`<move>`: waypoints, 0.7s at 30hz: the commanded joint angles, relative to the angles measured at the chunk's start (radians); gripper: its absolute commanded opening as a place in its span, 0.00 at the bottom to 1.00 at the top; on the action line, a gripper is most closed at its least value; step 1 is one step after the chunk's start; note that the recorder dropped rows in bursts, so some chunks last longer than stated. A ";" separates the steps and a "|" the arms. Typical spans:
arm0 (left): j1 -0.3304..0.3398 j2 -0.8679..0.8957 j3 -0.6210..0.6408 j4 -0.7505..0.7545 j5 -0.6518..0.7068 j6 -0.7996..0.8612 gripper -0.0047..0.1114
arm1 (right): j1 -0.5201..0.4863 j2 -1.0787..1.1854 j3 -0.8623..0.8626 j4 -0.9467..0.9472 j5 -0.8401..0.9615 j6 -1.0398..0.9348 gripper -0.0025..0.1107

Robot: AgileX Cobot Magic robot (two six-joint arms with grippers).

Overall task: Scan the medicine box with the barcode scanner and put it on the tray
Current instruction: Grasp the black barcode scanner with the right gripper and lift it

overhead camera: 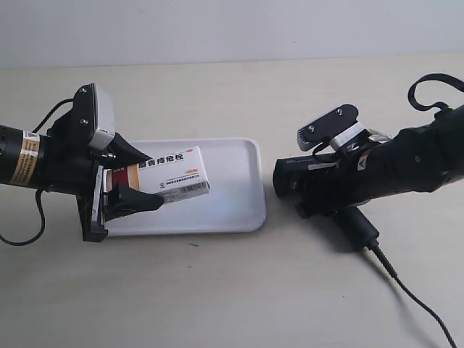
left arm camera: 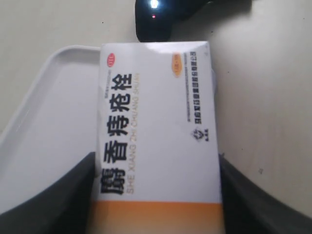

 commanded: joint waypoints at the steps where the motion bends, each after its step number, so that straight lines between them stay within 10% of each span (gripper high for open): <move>1: 0.004 0.000 -0.007 -0.004 0.003 0.003 0.04 | 0.002 -0.068 -0.008 -0.007 -0.002 -0.083 0.16; 4: 0.004 0.000 -0.007 -0.004 0.008 0.001 0.04 | 0.000 -0.179 -0.008 -0.007 0.038 -0.161 0.02; 21: 0.002 0.014 -0.007 -0.115 0.014 -0.001 0.04 | -0.106 -0.182 -0.008 -0.001 -0.004 -0.162 0.02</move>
